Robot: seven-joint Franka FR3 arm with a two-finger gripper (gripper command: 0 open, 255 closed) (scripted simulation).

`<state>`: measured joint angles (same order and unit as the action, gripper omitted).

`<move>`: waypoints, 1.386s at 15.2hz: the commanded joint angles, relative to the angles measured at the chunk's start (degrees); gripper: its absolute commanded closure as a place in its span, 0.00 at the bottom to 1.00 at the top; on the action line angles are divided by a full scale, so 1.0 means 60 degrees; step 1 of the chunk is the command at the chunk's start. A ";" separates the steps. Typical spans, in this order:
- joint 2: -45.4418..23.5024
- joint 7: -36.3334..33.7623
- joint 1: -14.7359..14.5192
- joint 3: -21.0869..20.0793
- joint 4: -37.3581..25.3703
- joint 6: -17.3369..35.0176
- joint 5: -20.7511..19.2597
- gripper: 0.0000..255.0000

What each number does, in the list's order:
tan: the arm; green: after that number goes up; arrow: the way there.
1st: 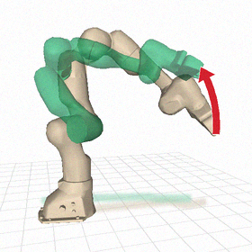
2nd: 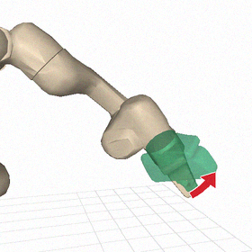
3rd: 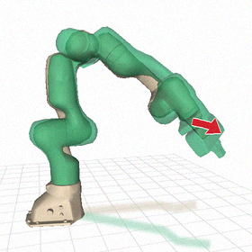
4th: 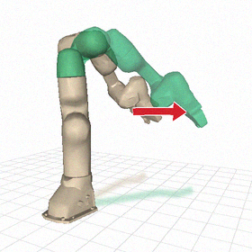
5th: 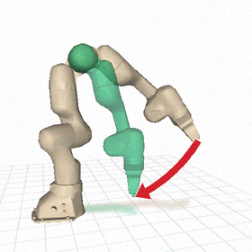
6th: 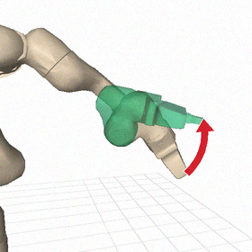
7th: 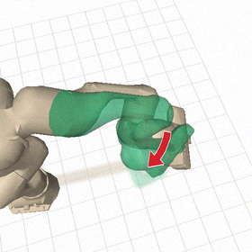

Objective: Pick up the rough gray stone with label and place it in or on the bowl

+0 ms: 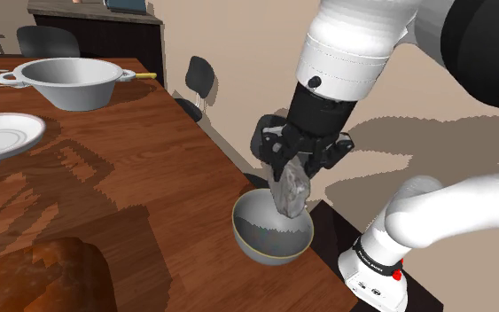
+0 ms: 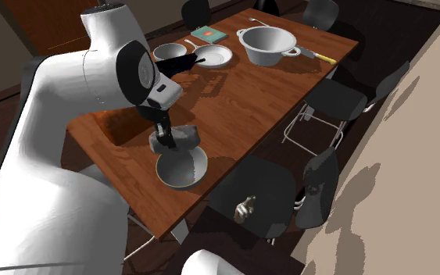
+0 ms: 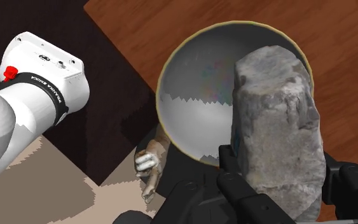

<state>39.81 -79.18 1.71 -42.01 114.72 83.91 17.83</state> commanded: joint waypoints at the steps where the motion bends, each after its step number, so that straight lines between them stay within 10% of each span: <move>1: 0.0114 0.0005 -0.0064 -0.0022 0.0277 0.0174 0.0074 1.00; 21: 0.0507 0.0062 -0.0313 -0.0425 0.2039 0.1599 0.0511 1.00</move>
<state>42.84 -78.80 -0.17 -44.57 126.97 93.49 20.89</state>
